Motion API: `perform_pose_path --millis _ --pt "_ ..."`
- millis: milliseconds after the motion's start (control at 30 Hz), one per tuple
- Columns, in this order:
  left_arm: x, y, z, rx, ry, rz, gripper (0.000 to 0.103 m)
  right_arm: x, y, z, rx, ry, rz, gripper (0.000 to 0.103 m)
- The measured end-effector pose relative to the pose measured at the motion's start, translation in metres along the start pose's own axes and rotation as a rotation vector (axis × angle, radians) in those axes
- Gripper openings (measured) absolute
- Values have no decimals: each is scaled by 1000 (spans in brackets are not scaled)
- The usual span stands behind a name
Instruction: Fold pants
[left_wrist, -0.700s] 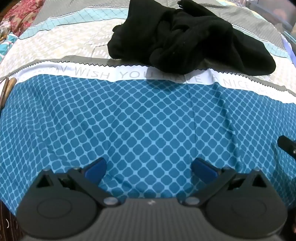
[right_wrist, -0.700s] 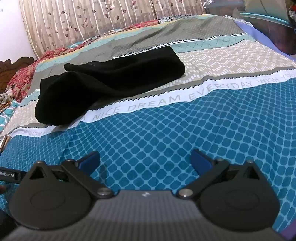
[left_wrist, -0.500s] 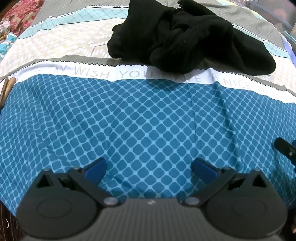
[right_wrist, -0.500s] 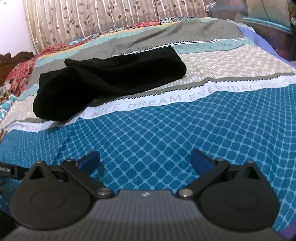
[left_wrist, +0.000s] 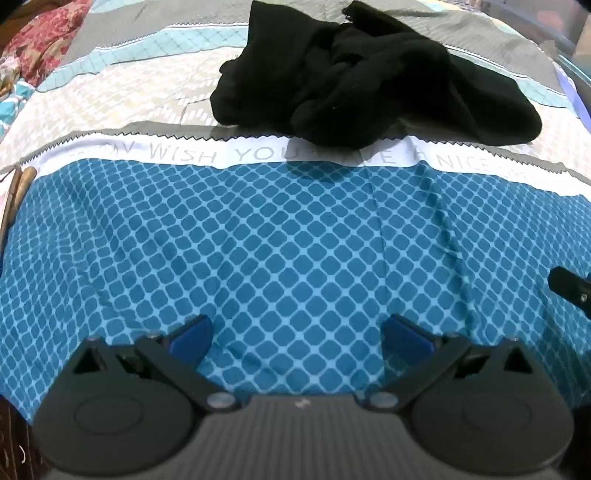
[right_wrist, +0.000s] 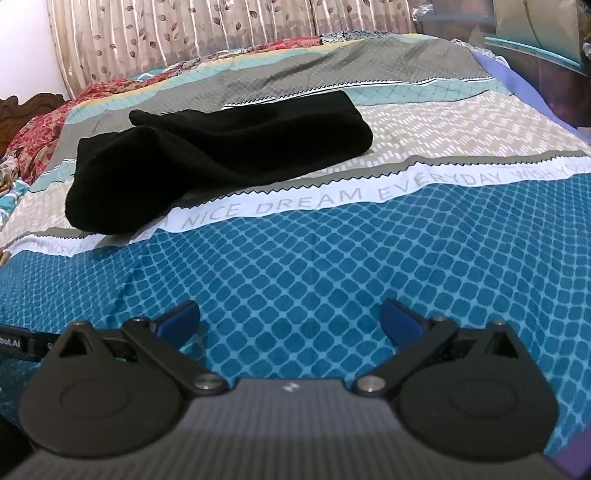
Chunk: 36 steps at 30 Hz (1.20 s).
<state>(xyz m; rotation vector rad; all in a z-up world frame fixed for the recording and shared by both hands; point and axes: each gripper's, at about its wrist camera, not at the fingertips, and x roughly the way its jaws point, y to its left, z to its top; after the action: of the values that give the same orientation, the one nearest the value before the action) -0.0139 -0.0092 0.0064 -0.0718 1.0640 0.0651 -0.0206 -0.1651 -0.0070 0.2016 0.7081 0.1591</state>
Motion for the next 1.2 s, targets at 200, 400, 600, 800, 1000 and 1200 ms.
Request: perform_pose_path --millis 200,400,600,800,1000,1200 --pt "-20 -3 -8 7 -22 -14 103 -12 17 -2 12 37 65 103" --pt "-37 0 -5 23 -72 5 103 -24 32 7 1 44 101 103" --pt "-52 -1 -6 31 -108 8 103 -40 32 19 50 26 109 103" --pt "-49 -2 -5 32 -111 11 103 -46 34 23 73 10 107 103" --pt "-45 -6 -7 23 -110 14 103 -42 33 20 90 38 105 101" --pt "-42 -7 -8 18 -101 17 103 -43 32 19 102 46 103 100"
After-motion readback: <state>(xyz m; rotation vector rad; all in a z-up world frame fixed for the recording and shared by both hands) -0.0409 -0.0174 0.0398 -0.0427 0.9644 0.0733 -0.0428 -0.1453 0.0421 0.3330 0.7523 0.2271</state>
